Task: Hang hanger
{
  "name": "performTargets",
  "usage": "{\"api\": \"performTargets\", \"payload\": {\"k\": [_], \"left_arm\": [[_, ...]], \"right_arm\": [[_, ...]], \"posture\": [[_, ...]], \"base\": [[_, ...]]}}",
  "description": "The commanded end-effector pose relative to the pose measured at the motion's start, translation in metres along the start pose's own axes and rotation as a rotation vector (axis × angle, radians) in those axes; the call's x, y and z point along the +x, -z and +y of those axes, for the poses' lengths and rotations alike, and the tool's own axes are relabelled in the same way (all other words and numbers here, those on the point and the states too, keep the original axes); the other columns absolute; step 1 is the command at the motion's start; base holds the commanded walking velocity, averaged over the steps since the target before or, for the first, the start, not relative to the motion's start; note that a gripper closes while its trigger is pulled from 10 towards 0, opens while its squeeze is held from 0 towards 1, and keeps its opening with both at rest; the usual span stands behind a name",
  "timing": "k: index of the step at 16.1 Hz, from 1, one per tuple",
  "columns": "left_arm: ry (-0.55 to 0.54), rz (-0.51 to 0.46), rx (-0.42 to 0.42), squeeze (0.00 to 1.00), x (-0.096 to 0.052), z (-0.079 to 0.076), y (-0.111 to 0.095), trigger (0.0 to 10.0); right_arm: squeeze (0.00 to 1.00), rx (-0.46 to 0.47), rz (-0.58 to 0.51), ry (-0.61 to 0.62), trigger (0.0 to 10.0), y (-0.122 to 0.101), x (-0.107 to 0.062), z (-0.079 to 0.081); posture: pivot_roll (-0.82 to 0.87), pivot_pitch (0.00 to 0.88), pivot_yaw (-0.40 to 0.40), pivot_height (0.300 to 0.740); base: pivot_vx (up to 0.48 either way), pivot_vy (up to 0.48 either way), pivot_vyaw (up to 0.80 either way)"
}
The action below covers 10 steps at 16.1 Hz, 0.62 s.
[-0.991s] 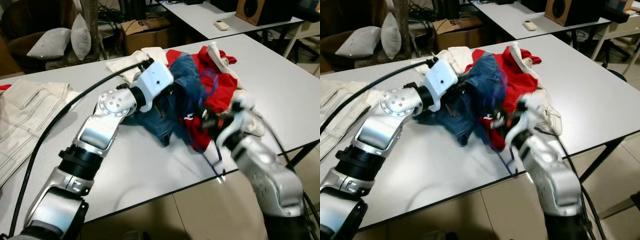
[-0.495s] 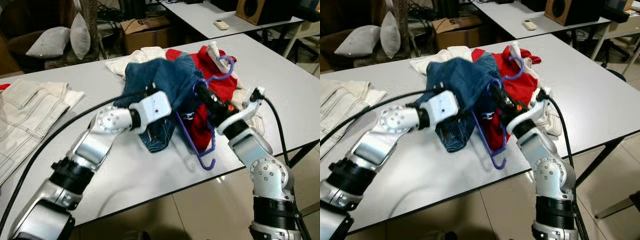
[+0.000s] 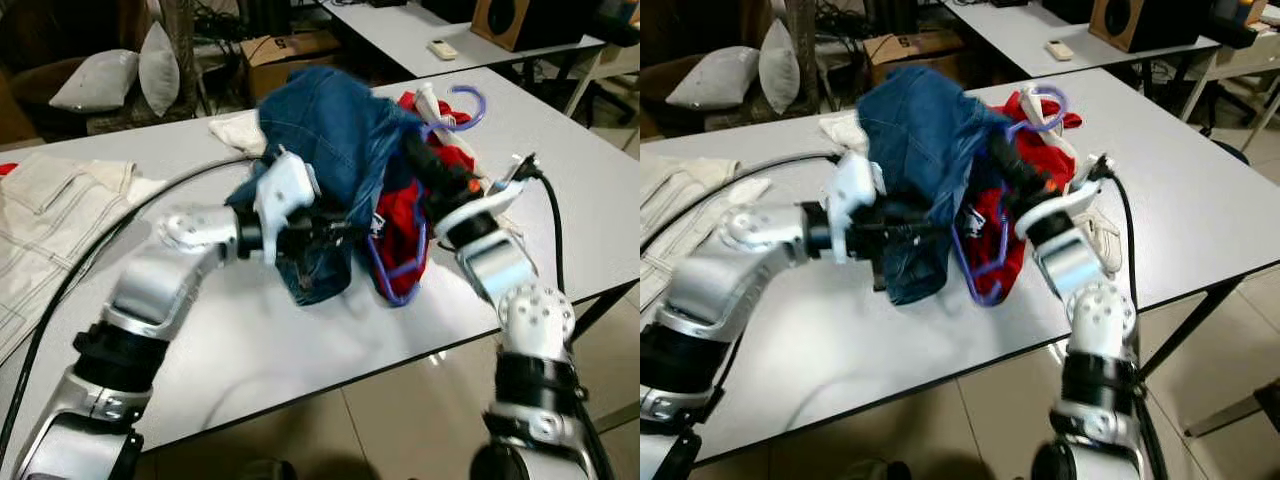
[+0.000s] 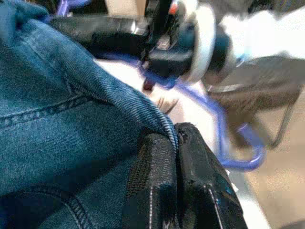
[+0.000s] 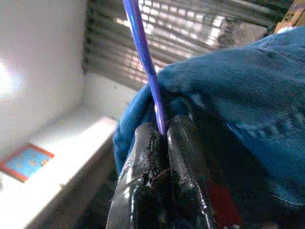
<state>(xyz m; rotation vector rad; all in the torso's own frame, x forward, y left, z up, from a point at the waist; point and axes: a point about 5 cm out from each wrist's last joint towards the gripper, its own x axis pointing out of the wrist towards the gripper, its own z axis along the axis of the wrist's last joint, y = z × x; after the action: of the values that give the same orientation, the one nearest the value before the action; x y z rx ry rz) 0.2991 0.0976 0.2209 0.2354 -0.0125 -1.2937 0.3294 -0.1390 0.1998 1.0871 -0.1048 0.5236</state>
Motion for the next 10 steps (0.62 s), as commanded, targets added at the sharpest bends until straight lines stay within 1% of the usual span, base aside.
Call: {"api": "performTargets", "payload": {"k": [1, 2, 3, 4, 5, 6, 7, 8, 9, 10], "left_arm": [[0.051, -0.047, -0.009, 0.0, -0.001, -0.003, -0.01, 0.0], [0.033, -0.09, -0.035, 0.0, -0.002, -0.001, -0.015, 0.0], [0.026, -0.13, -0.055, 0.0, -0.002, 0.0, -0.021, 0.0], [0.016, -0.187, -0.084, 0.0, -0.001, 0.002, -0.028, 0.0], [-0.017, -0.291, -0.13, 0.0, 0.001, 0.006, -0.042, 0.0], [-0.052, -0.363, -0.167, 0.0, 0.003, 0.012, -0.052, 0.0], [-0.073, -0.388, -0.185, 0.0, 0.004, 0.016, -0.056, 0.0], [-0.099, -0.418, -0.218, 0.0, 0.007, 0.022, -0.062, 0.0], [-0.104, -0.429, -0.232, 0.0, 0.01, 0.023, -0.064, 0.0], [-0.102, -0.441, -0.246, 0.0, 0.012, 0.024, -0.067, 0.0]], "right_arm": [[0.0, 0.029, -0.114, -0.013, 10.0, -0.019, 0.003, 0.004], [0.0, 0.052, -0.125, -0.017, 10.0, -0.02, 0.004, 0.005], [0.0, 0.027, -0.122, -0.003, 10.0, -0.02, 0.007, 0.004], [0.0, 0.025, -0.133, 0.012, 10.0, -0.02, 0.008, 0.003], [0.0, 0.006, -0.158, 0.05, 10.0, -0.02, 0.012, 0.001], [0.0, -0.03, -0.173, 0.094, 10.0, -0.019, 0.016, -0.001], [0.0, -0.065, -0.176, 0.122, 10.0, -0.018, 0.018, -0.002], [0.0, -0.164, -0.177, 0.205, 10.0, -0.014, 0.022, -0.007], [0.0, -0.203, -0.184, 0.244, 10.0, -0.012, 0.023, -0.009], [0.0, -0.219, -0.193, 0.264, 10.0, -0.01, 0.023, -0.009]], "posture": [[-0.06, 0.0, 0.034, 0.74], [-0.06, 0.0, 0.033, 0.74], [-0.06, 0.0, 0.031, 0.74], [-0.06, 0.0, 0.029, 0.74], [-0.05, 0.0, 0.026, 0.74], [-0.05, 0.0, 0.025, 0.74], [-0.05, 0.0, 0.025, 0.74], [-0.05, 0.0, 0.025, 0.74], [-0.05, 0.0, 0.025, 0.74], [-0.05, 0.0, 0.024, 0.74]], "base": [[0.0, 0.0, 0.0], [0.0, 0.0, 0.0], [0.0, 0.0, 0.0], [0.0, 0.0, 0.0], [0.0, 0.0, 0.0], [0.0, 0.0, 0.0], [0.0, 0.0, 0.0], [0.0, 0.0, 0.0], [0.0, 0.0, 0.0], [0.0, 0.0, 0.0]]}}
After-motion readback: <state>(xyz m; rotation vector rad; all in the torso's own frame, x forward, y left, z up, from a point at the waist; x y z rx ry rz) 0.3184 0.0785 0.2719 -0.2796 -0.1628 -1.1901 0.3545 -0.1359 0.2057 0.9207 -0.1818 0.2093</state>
